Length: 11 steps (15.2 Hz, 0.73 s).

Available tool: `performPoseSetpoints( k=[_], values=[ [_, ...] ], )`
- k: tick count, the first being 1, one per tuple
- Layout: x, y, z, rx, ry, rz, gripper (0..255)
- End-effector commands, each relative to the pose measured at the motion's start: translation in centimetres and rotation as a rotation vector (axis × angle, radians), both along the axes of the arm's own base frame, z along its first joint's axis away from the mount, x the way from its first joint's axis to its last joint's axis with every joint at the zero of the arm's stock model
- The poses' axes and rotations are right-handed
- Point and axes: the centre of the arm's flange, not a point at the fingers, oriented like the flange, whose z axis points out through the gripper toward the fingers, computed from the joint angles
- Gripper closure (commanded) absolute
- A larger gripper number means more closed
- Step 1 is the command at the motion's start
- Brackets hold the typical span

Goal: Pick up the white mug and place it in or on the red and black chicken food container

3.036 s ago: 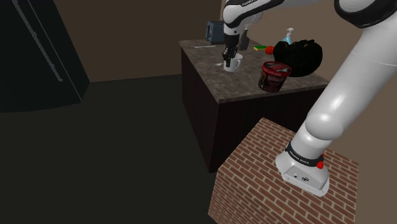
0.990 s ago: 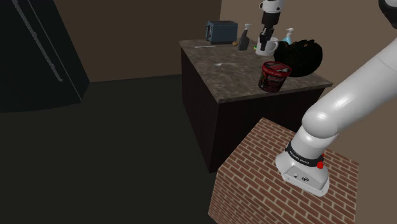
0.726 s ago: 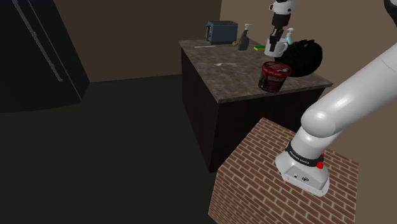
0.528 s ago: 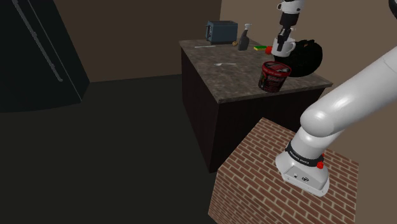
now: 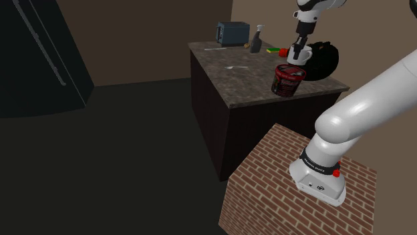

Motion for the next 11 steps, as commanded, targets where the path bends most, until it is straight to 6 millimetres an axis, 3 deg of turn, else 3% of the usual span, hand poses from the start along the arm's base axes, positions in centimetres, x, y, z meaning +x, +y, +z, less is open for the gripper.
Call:
performPoseSetpoints(
  k=[1, 7, 11],
  values=[
    [0.0, 0.0, -1.2, 0.000, 0.000, 0.000, 255],
    [0.0, 0.0, -4.3, 0.000, 0.000, 0.000, 255],
    [0.0, 0.0, -4.7, 0.000, 0.000, 0.000, 255]
  ],
)
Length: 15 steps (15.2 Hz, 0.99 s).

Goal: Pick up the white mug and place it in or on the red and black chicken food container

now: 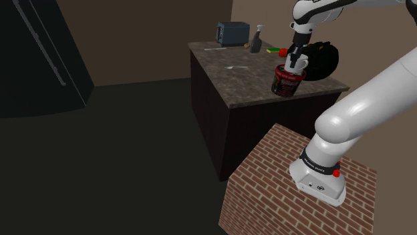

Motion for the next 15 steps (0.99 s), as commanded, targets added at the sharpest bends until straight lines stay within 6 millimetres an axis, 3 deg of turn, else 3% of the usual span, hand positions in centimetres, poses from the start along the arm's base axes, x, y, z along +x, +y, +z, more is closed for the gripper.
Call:
performPoseSetpoints(
  k=[1, 4, 5, 10, 14, 15],
  values=[
    [0.0, 0.0, -0.1, 0.000, 0.000, 0.000, 255],
    [0.0, 0.0, -0.1, 0.000, 0.000, 0.000, 255],
    [0.0, 0.0, -0.1, 0.000, 0.000, 0.000, 0],
    [0.0, 0.0, -0.1, 0.000, 0.000, 0.000, 0],
    [0.2, 0.2, 4.9, 0.000, 0.000, 0.000, 0],
    [0.2, 0.2, 4.9, 0.000, 0.000, 0.000, 0]
  ],
)
